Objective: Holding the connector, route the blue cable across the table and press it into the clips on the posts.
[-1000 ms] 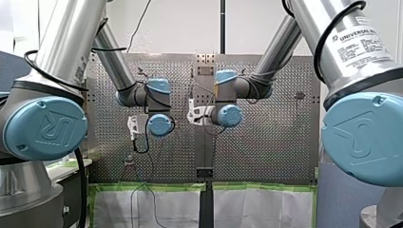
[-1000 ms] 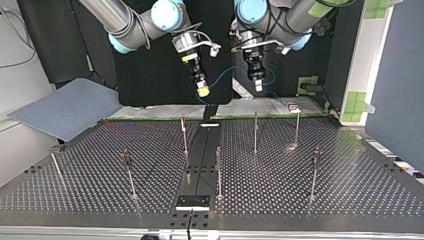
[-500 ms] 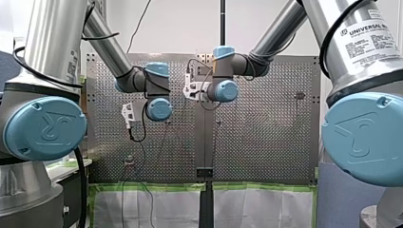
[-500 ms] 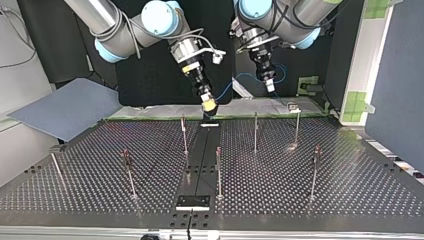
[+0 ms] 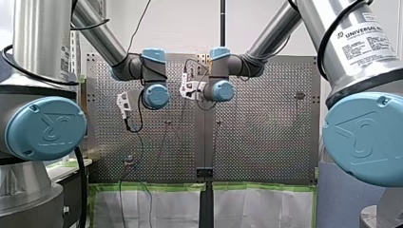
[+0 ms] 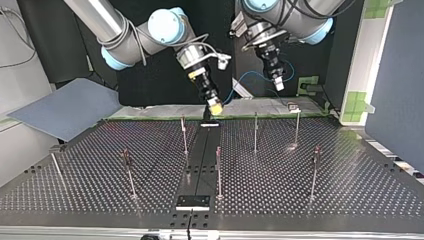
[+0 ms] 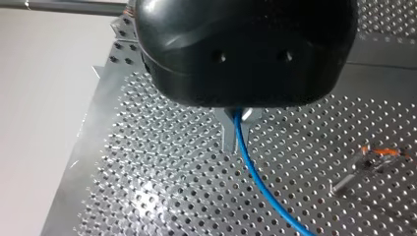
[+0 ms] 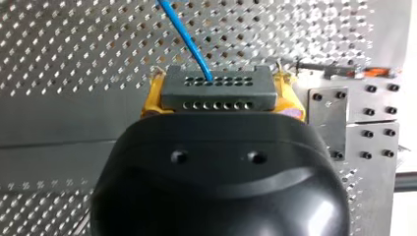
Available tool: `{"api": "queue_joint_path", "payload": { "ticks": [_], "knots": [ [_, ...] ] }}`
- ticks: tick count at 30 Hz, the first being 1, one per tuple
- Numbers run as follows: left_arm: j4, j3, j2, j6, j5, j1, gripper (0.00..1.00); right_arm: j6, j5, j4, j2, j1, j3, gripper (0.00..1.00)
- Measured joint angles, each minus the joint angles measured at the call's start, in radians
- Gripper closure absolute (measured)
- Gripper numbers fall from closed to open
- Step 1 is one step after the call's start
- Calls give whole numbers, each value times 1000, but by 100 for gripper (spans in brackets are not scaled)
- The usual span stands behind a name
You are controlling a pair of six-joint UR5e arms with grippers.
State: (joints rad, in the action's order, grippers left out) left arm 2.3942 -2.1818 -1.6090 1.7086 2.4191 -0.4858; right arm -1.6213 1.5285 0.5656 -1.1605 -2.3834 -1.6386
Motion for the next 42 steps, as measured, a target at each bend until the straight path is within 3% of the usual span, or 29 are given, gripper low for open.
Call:
{"api": "queue_joint_path", "payload": {
  "ticks": [8,22,28,34,38,42],
  "knots": [
    [63,0,63,-8,-56,-2,100,-16,-4,-12,1,-13,50,100],
    [179,-35,179,-56,-164,-34,100,-19,-1,-66,3,-32,143,100],
    [225,-35,171,-47,-204,-42,100,-19,-2,-76,4,-38,156,100],
    [271,-3,128,-8,-206,-28,100,-16,-3,-79,4,-55,157,100],
    [302,28,98,23,-183,-8,100,-17,-5,-81,4,-66,158,100],
    [336,61,98,56,-151,23,100,-18,-7,-99,3,-64,168,100]
  ]
}}
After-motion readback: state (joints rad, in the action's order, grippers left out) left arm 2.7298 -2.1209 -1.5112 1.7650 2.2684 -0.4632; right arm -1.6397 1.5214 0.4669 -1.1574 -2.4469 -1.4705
